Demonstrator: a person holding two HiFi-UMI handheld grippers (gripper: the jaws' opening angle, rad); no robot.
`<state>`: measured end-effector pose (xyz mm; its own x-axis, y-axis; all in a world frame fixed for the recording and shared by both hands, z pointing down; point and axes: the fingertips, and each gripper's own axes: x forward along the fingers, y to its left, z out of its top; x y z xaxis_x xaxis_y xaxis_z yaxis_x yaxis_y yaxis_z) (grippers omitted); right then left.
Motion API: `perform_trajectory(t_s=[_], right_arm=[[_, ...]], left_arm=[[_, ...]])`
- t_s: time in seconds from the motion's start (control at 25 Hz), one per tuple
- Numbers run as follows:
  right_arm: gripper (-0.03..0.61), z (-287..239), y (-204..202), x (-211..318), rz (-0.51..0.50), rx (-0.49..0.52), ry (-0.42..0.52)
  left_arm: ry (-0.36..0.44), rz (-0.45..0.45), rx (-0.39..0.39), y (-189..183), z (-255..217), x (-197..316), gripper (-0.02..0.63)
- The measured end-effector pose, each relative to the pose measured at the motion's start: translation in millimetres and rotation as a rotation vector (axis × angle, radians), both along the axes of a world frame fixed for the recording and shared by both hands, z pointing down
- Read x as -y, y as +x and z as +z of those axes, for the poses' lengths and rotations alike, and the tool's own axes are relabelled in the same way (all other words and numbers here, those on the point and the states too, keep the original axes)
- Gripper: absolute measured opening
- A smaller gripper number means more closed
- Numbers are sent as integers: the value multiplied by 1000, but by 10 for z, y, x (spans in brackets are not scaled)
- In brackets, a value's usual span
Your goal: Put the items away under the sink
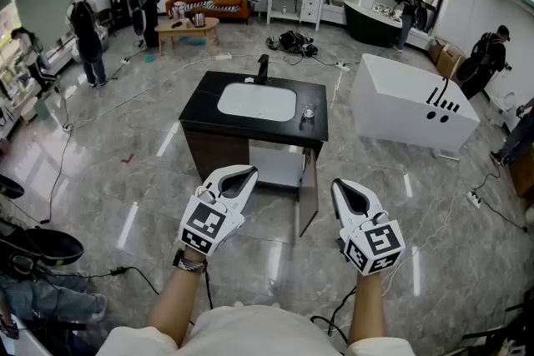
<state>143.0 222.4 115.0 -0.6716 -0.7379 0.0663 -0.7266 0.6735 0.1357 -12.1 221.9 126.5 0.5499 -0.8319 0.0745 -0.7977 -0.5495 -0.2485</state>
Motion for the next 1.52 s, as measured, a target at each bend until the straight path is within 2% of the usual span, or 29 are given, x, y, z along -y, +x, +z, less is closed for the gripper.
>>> perform_trajectory(t_s=[0.28,0.44,0.64,0.92,1.08,1.28,1.52], right_arm=[[6,-116,26,-60,14,129,-3],[6,-67,-101,-77,21,113,16],[6,72,-339,-76,25,167,-20],[6,131,-535,-108,113,130,-16],[6,146,-667,-35,88,114,-4],[6,196,-827,193,66,94,20],[6,298,-793,763,39,125,-56]], left_arm=[[-5,2,0,-57,-17,-79,2],[3,6,-15,-190,35,-142,3],[-5,-64,-56,-584,144,-156,3],[14,-15,-34,-807,220,-191,3],[-13,-16,-60,-903,293,-16,3],[-30,-6,-52,-955,389,299,3],[-39,-15,-42,-878,414,834,3]])
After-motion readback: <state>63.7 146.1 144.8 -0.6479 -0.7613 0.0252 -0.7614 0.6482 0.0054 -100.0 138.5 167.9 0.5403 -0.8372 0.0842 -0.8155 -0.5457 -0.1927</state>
